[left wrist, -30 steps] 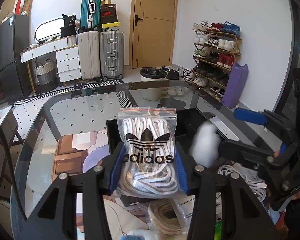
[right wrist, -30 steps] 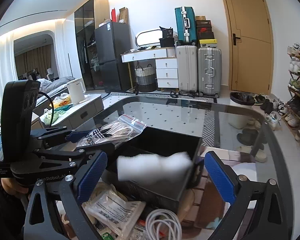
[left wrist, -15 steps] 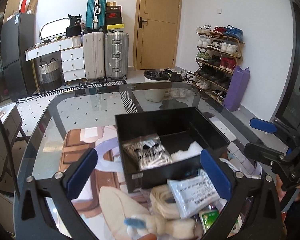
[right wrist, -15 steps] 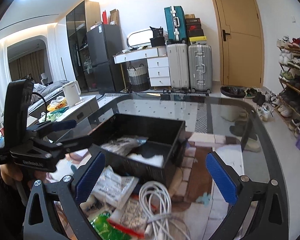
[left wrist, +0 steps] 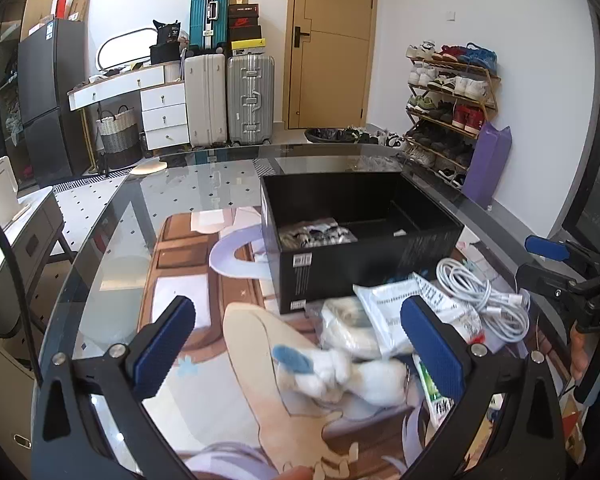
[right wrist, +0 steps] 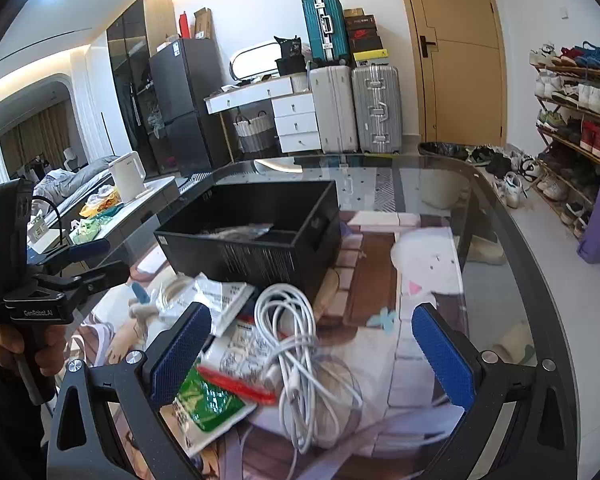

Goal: Organize soft objects
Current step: 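Grasp the coiled white cable with the right gripper while the left gripper approaches the white plush toy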

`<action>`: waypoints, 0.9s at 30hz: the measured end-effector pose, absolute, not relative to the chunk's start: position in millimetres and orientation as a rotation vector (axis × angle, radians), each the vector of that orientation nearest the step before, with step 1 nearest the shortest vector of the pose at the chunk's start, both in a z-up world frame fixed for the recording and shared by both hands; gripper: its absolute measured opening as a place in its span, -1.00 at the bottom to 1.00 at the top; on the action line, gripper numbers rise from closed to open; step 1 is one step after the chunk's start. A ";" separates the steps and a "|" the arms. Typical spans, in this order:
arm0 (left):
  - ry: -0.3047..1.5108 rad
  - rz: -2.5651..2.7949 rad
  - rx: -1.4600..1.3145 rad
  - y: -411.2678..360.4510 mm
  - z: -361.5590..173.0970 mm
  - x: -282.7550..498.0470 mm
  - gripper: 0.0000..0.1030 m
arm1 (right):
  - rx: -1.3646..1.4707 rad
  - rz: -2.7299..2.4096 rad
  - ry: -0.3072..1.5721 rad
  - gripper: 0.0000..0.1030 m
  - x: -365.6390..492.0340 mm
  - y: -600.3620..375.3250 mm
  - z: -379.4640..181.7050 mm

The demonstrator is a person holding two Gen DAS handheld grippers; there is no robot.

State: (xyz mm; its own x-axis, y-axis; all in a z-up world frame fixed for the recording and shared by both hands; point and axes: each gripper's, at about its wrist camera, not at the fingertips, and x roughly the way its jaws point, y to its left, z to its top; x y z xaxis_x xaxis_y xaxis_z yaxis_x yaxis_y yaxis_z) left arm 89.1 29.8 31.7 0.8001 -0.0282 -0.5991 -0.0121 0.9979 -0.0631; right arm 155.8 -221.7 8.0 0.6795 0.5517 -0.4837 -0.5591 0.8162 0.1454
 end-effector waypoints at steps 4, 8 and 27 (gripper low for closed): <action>0.648 -0.006 -0.050 26.8 27.0 79.6 1.00 | -0.015 0.613 0.549 0.98 151.6 -226.6 3.7; 0.670 -0.006 -0.034 23.3 20.8 75.8 1.00 | -0.020 0.612 0.562 0.98 152.3 -226.4 -0.4; 0.758 -0.044 0.017 10.3 1.1 77.5 1.00 | -0.085 0.605 0.647 0.99 164.1 -211.9 -24.4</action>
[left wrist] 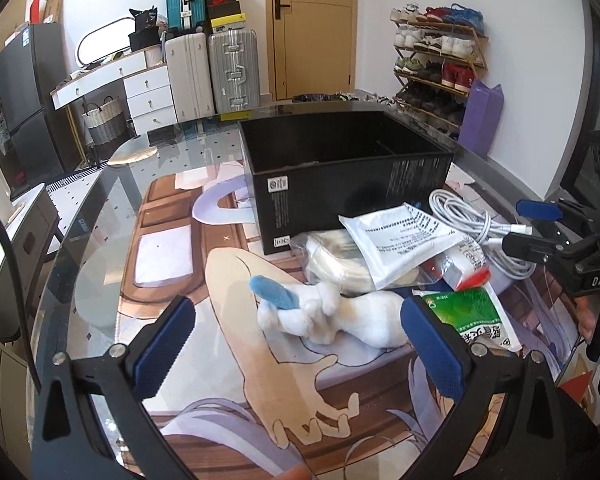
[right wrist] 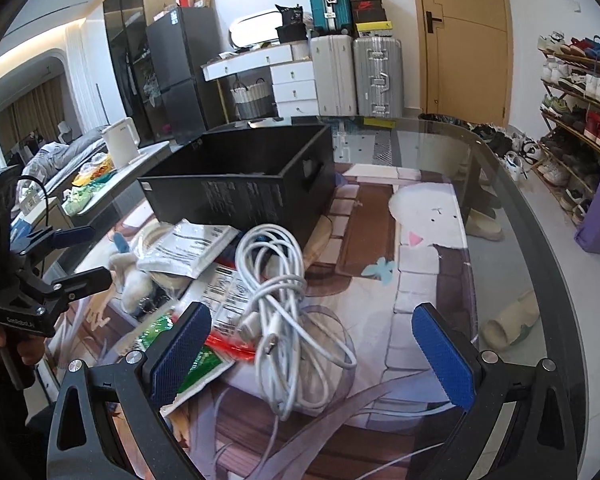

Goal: Organize soft objects
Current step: 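Grasp the coiled white cable with the right gripper while the left gripper approaches the white plush toy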

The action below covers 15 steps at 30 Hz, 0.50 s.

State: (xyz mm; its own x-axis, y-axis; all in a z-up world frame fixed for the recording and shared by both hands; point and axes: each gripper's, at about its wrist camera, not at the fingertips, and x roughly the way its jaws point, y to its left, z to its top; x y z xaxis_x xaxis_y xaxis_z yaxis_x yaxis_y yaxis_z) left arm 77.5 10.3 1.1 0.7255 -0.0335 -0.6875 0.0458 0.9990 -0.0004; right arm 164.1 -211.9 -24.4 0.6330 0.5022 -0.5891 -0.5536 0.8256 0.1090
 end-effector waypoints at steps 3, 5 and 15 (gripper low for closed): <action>0.776 -0.048 0.020 9.7 -2.0 79.0 1.00 | -0.078 0.561 0.671 0.98 170.9 -214.9 -28.6; 0.785 -0.053 0.016 10.3 -3.6 78.7 1.00 | -0.072 0.551 0.686 0.98 174.6 -217.2 -30.7; 0.811 -0.059 0.018 8.6 -8.5 78.8 1.00 | -0.100 0.513 0.723 0.98 183.6 -213.7 -35.7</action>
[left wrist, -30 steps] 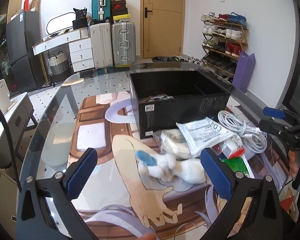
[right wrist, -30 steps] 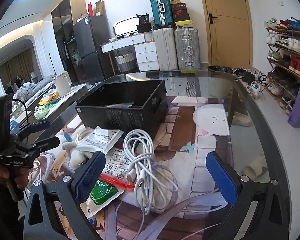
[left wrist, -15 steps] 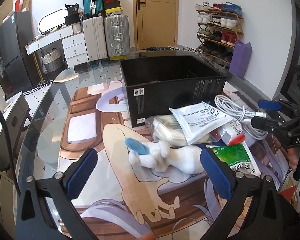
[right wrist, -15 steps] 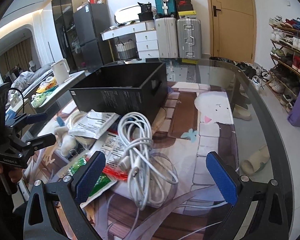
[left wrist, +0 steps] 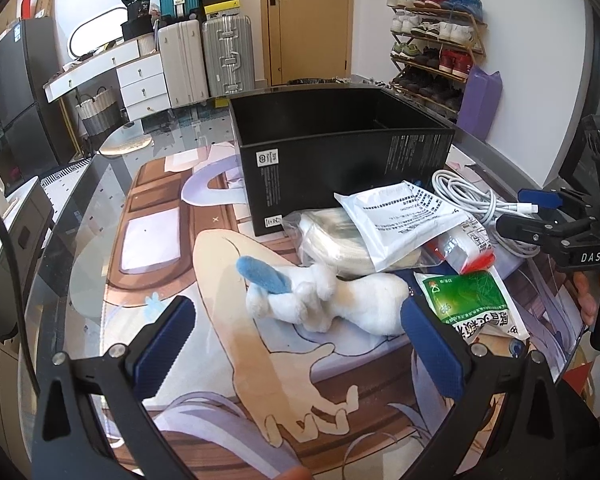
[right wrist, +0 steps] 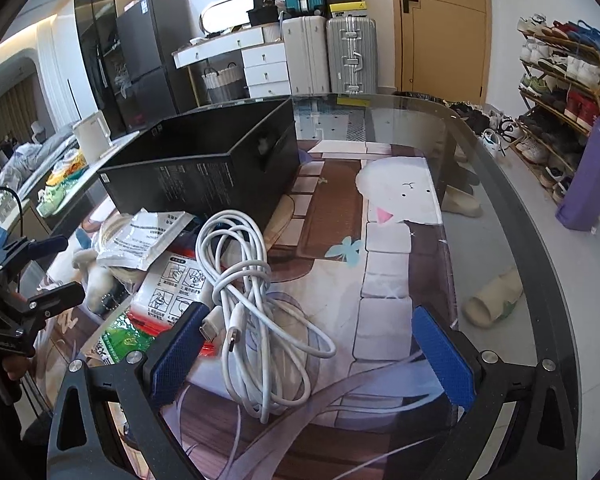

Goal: Organize soft objects
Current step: 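Grasp the coiled white cable with the right gripper while the left gripper approaches the white plush toy, then close the left gripper on the white plush toy and lift it while the right gripper holds the cable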

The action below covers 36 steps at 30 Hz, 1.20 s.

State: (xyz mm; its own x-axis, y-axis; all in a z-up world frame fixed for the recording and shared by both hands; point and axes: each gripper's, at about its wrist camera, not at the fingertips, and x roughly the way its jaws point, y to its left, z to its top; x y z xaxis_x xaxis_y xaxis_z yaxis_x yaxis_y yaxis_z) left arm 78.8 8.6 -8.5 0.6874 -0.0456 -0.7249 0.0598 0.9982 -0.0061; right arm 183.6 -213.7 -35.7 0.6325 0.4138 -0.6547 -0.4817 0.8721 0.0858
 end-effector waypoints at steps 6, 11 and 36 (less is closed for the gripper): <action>0.813 -0.060 0.016 8.4 -9.4 80.5 1.00 | -0.150 0.506 0.734 0.95 185.9 -202.2 -37.4; 0.822 -0.065 0.005 10.1 -13.6 82.4 1.00 | -0.181 0.523 0.759 0.57 187.9 -194.9 -41.0; 0.850 -0.111 -0.037 19.8 -15.6 88.1 1.00 | -0.169 0.613 0.708 -0.37 170.4 -196.7 -36.2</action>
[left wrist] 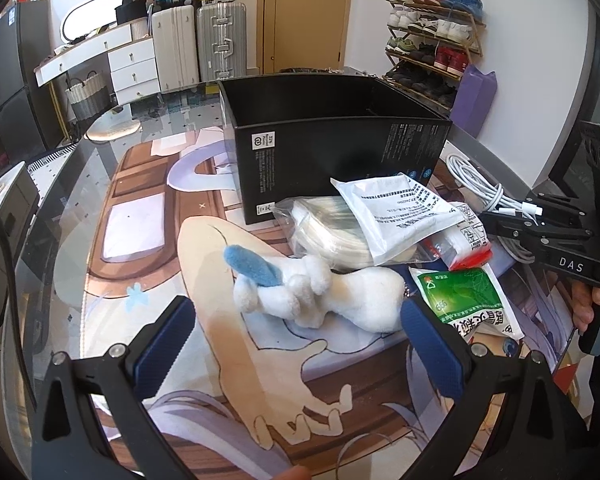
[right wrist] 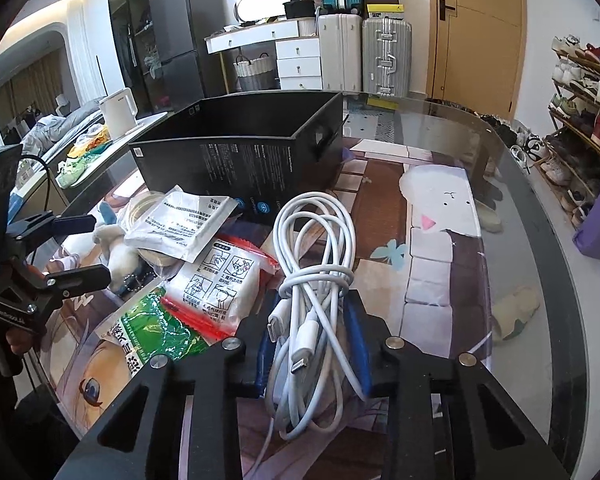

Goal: Organize soft objects
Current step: 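Close the left gripper on the white plush toy and lift it while the right gripper holds the cable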

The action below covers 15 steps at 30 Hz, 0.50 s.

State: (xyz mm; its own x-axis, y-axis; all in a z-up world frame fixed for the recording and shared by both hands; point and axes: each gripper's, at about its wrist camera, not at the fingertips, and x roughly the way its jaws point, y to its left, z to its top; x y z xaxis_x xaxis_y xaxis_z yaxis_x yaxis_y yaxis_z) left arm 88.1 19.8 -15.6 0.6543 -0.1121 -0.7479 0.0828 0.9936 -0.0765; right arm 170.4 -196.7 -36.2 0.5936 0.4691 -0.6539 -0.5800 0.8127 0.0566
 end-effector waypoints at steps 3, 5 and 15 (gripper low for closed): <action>0.855 -0.123 -0.031 18.3 -15.7 90.5 1.00 | -0.156 0.622 0.701 -0.37 168.9 -200.9 -33.7; 0.859 -0.131 -0.036 17.6 -15.2 91.9 1.00 | -0.154 0.624 0.694 -0.37 167.3 -202.5 -31.0; 0.903 -0.166 -0.018 7.7 -18.5 101.0 1.00 | -0.141 0.629 0.685 -0.37 163.7 -206.6 -28.8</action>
State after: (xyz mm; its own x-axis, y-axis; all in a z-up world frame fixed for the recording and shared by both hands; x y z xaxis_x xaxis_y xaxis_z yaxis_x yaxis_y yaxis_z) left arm 101.0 7.7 -18.5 0.6074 -0.1510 -0.7799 0.1359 0.9871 -0.0853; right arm 163.7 -206.6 -28.8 0.5982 0.4956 -0.6298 -0.5852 0.8070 0.0792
